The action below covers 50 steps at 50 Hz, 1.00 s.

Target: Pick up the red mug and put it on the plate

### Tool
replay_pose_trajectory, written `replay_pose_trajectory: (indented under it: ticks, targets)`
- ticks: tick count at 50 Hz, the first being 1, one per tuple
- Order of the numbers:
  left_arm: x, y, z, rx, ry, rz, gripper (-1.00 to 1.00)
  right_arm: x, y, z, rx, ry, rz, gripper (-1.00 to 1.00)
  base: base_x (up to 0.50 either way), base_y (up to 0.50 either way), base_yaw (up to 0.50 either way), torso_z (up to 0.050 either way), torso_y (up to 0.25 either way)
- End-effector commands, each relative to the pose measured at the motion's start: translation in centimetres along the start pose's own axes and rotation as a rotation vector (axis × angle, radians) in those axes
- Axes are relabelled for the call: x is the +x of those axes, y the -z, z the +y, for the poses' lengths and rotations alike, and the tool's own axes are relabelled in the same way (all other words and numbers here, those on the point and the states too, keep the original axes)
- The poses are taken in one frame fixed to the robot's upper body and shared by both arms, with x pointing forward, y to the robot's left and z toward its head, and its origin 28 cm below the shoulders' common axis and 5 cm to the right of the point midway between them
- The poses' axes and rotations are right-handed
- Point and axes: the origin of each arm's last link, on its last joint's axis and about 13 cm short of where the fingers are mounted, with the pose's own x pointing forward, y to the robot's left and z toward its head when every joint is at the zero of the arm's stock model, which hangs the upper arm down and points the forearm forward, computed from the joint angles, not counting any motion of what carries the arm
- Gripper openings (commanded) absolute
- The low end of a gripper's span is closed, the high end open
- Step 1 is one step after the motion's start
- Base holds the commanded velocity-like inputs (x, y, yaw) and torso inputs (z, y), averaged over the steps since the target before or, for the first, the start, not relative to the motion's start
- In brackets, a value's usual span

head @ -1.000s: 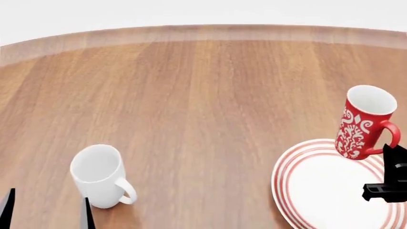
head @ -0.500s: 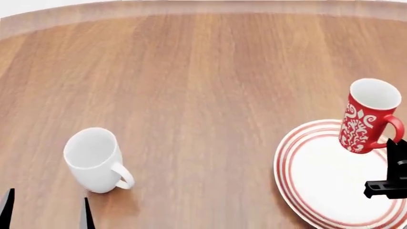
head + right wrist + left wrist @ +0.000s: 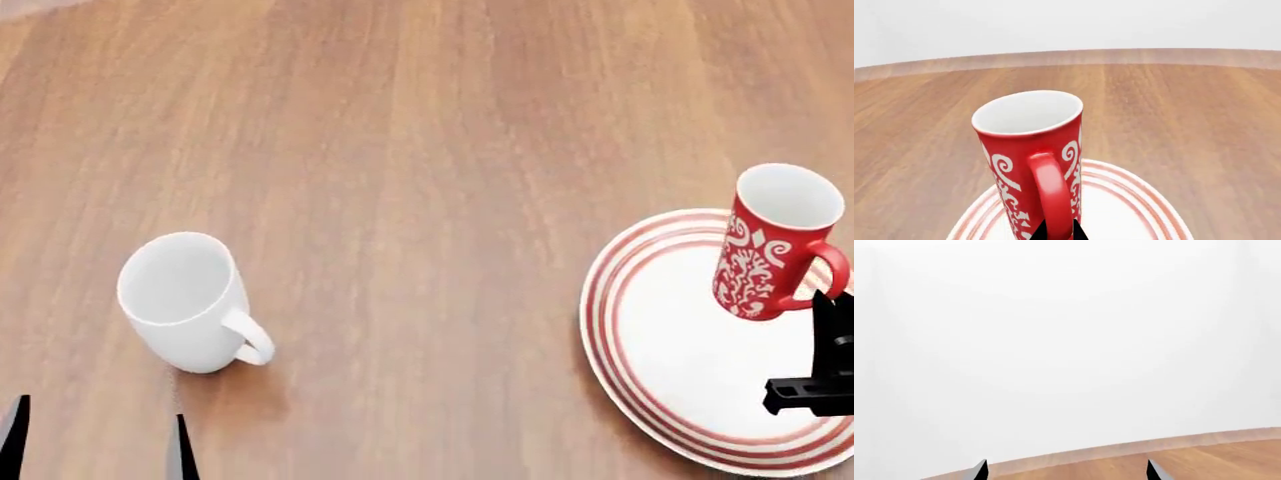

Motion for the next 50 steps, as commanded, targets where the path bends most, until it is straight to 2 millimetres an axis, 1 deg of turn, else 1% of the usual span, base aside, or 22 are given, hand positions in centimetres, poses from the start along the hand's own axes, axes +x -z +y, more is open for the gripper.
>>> replay_pose_trajectory:
  ticks: [1,16,27,36,43,50]
  targets:
    - [0.00,0.00,0.00,-0.001,0.000,-0.002,1.00,0.14,-0.35,0.00,-0.003,0.003,-0.018,-1.00,0.00,0.00,0.00,0.002,-0.105]
    - [0.01,0.00,0.00,-0.001,0.000,-0.005,1.00,0.30,-0.28,-0.23,-0.014,0.026,-0.023,-1.00,0.00,0.00,0.00,0.001,-0.104]
    - [0.01,0.00,0.00,0.000,-0.003,-0.006,1.00,0.35,-0.47,0.00,-0.016,0.029,-0.037,-1.00,0.00,0.00,0.00,0.001,-0.097]
    - [0.02,0.00,-0.01,-0.007,-0.003,-0.009,1.00,0.36,-0.67,-0.05,-0.012,0.040,-0.062,-1.00,0.00,0.00,0.00,0.001,-0.020]
    - [0.02,0.00,-0.01,-0.007,-0.003,-0.010,1.00,0.75,-0.42,-0.24,-0.011,0.063,-0.066,-1.00,0.00,0.00,0.00,0.000,0.000]
    - [0.02,0.00,-0.01,-0.007,0.001,-0.011,1.00,0.72,0.19,0.03,-0.031,0.051,-0.047,-1.00,0.00,0.00,0.00,0.000,0.000]
